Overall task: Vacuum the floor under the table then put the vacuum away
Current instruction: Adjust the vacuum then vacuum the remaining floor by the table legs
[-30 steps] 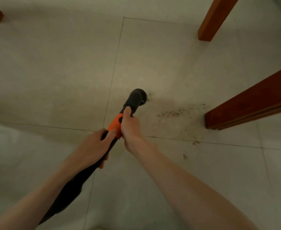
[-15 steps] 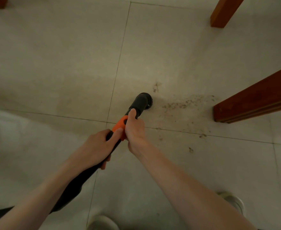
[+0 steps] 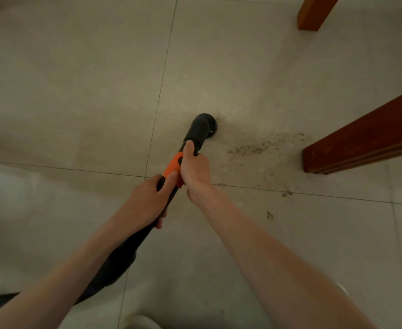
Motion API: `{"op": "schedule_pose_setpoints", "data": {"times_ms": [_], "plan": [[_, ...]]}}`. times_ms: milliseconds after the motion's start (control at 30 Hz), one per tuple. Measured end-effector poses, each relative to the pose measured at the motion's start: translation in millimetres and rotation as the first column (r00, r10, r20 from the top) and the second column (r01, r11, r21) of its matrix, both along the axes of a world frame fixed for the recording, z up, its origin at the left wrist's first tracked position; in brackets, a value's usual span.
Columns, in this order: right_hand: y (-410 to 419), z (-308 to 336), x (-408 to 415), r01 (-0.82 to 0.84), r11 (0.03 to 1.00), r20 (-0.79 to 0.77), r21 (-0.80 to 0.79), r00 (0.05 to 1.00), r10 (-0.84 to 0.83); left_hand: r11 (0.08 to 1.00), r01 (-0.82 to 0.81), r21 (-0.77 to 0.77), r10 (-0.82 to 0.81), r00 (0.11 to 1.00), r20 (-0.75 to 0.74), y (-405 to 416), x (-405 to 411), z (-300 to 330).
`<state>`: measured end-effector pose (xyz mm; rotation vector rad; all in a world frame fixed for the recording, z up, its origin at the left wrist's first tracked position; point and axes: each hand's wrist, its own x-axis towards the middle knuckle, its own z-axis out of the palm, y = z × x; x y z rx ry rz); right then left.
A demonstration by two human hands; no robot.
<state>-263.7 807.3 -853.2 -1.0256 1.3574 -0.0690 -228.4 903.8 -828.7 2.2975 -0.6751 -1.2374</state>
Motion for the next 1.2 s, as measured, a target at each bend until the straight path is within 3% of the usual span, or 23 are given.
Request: {"op": "schedule_pose_setpoints", "data": {"times_ms": [500,700,933,1200], "plan": [[-51.2,-6.3,4.6,0.106,0.994,0.027,-0.004,0.994,-0.106,0.996,0.090,-0.008,-0.090,0.995,0.039,-56.1,11.7,-6.7],[-81.6,-7.5,31.6,0.074,0.996,0.049,-0.047,0.996,-0.072,0.999,0.034,0.006,-0.034,0.993,0.114,-88.4,29.4,-6.1],[-89.0,-15.3,5.6,0.253,0.967,0.025,0.009,0.967,-0.253,0.985,0.166,0.045,-0.170,0.981,0.094,-100.5,16.8,-1.9],[-74.6,-10.1,57.4,0.105,0.992,0.117,0.074,0.987,-0.113,0.997,0.020,0.071,-0.035,0.976,0.216,-81.4,48.6,6.3]]}}
